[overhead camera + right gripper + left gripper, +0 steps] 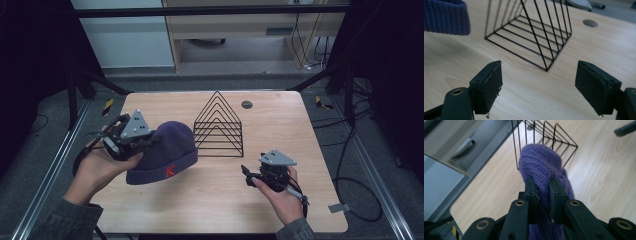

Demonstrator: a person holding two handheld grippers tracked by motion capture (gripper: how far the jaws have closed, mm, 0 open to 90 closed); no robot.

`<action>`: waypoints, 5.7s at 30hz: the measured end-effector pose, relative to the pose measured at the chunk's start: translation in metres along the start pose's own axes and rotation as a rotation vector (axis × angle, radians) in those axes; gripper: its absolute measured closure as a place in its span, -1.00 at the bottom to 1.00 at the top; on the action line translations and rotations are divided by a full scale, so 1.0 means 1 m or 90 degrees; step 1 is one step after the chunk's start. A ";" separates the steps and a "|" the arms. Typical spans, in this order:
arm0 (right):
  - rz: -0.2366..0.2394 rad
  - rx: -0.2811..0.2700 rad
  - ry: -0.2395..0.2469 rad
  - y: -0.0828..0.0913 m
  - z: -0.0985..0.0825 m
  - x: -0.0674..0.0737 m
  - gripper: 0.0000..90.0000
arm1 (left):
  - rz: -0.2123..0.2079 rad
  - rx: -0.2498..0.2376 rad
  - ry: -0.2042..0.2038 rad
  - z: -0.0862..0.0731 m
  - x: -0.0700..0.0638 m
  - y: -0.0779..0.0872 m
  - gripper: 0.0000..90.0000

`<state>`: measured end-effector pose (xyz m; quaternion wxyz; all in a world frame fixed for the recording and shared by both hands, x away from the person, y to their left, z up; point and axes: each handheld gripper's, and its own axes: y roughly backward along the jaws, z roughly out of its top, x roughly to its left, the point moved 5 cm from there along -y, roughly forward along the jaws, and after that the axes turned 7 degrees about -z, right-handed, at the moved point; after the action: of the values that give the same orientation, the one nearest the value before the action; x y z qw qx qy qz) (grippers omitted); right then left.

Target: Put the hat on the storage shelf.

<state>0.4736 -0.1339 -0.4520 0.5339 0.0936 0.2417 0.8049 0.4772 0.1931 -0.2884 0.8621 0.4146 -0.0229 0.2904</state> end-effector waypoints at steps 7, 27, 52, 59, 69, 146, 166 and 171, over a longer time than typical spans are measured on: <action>0.046 -0.037 0.052 0.010 0.033 0.029 -0.57 | 0.011 -0.034 -0.029 0.031 0.010 0.024 0.75; 0.170 -0.003 0.195 0.000 0.112 0.040 -0.37 | -0.012 -0.077 -0.088 0.072 0.011 0.027 0.75; 0.260 0.037 0.230 -0.019 0.131 0.029 0.56 | -0.026 -0.114 -0.070 0.096 0.023 0.012 0.75; 0.228 0.033 0.213 -0.011 0.140 0.006 0.63 | -0.022 -0.141 -0.046 0.109 0.039 -0.005 0.74; 0.155 0.030 0.185 -0.014 0.159 -0.035 0.64 | -0.009 -0.191 -0.028 0.135 0.059 -0.032 0.74; 0.119 0.137 0.164 -0.065 0.101 -0.047 0.64 | -0.038 -0.129 -0.005 0.102 0.072 -0.139 0.70; 0.112 0.133 0.148 -0.069 0.079 -0.044 0.63 | -0.033 -0.135 -0.007 0.095 0.059 -0.147 0.70; 0.106 0.136 0.147 -0.070 0.077 -0.043 0.63 | -0.034 -0.126 -0.004 0.089 0.056 -0.148 0.69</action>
<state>0.5794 -0.1293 -0.4151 0.4209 0.0759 0.3768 0.8216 0.6191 0.0834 -0.3186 0.9063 0.3284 -0.0432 0.2626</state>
